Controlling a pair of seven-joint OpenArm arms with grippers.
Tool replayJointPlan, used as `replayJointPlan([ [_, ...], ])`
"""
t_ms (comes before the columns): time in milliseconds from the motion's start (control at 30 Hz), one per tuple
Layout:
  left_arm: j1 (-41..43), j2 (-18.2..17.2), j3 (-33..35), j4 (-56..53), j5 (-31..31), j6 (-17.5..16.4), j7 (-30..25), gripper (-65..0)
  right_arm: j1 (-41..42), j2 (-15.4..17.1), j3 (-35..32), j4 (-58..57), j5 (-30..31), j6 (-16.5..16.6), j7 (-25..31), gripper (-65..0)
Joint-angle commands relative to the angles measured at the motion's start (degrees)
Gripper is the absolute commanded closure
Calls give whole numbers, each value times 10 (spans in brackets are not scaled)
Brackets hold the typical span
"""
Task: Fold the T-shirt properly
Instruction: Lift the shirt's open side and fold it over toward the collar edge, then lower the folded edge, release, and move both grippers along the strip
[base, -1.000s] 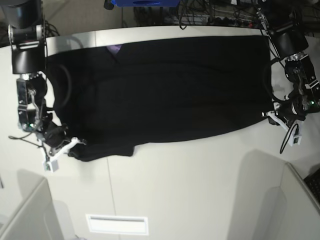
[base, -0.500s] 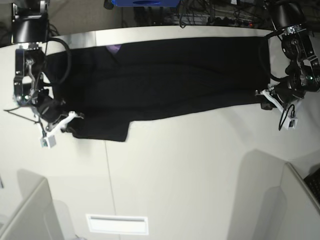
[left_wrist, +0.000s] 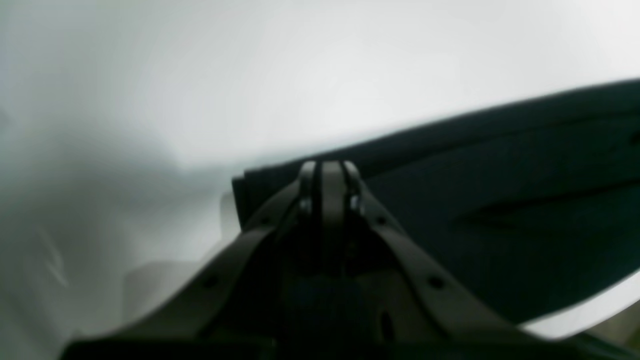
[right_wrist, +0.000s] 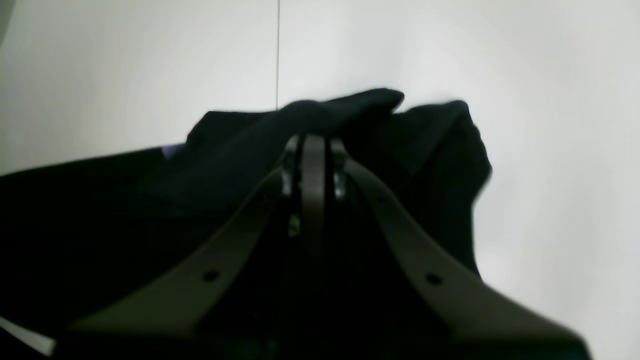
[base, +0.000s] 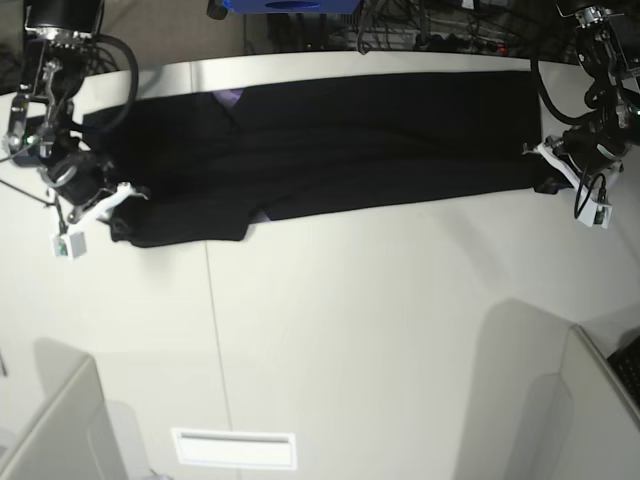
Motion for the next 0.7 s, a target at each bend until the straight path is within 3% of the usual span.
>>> replayJointPlan([
  [0, 5, -10, -5, 14, -6, -2, -8, 0, -7, 0, 11, 19, 6, 2, 8, 0],
  [367, 77, -10, -6, 46, -6, -4, -9, 0, -102, -7, 46, 64, 9, 3, 10, 0],
  [667, 86, -10, -6, 50, -4, -4, -9, 0, -128, -37, 75, 84, 5, 7, 6, 0],
])
